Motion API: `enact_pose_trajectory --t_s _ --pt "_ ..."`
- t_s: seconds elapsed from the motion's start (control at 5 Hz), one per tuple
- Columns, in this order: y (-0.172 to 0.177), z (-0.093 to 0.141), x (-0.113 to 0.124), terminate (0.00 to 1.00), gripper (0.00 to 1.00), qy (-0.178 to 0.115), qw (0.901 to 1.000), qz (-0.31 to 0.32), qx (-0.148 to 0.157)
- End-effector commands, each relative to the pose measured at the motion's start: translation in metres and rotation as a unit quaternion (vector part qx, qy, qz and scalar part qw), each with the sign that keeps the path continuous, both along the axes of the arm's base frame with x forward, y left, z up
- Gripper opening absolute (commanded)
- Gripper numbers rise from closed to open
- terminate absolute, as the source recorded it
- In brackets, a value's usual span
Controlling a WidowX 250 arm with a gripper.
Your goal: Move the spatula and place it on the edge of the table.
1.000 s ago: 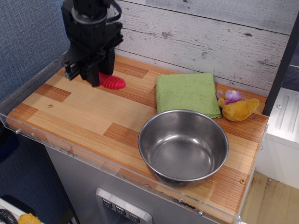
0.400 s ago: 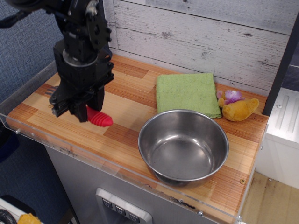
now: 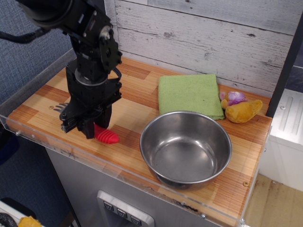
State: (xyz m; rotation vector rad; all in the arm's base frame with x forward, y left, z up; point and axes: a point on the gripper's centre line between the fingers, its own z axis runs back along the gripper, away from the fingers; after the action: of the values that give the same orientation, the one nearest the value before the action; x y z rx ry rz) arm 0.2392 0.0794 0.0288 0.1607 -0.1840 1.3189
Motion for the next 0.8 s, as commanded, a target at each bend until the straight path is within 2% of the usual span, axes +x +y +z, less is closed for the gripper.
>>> enact_pose_trajectory --t_s 0.0,0.4,0.6 --pt "0.0028 -0.0101 -0.0011 0.0 0.0 -0.003 0.9999 -0.012 0.003" --pt "0.0004 -0.0167 -0.001 0.0 0.0 -0.007 1.0 -0.006 0.002" --pt "0.0012 -0.0134 -0.0025 0.0 1.0 0.003 1.0 0.001 0.004"
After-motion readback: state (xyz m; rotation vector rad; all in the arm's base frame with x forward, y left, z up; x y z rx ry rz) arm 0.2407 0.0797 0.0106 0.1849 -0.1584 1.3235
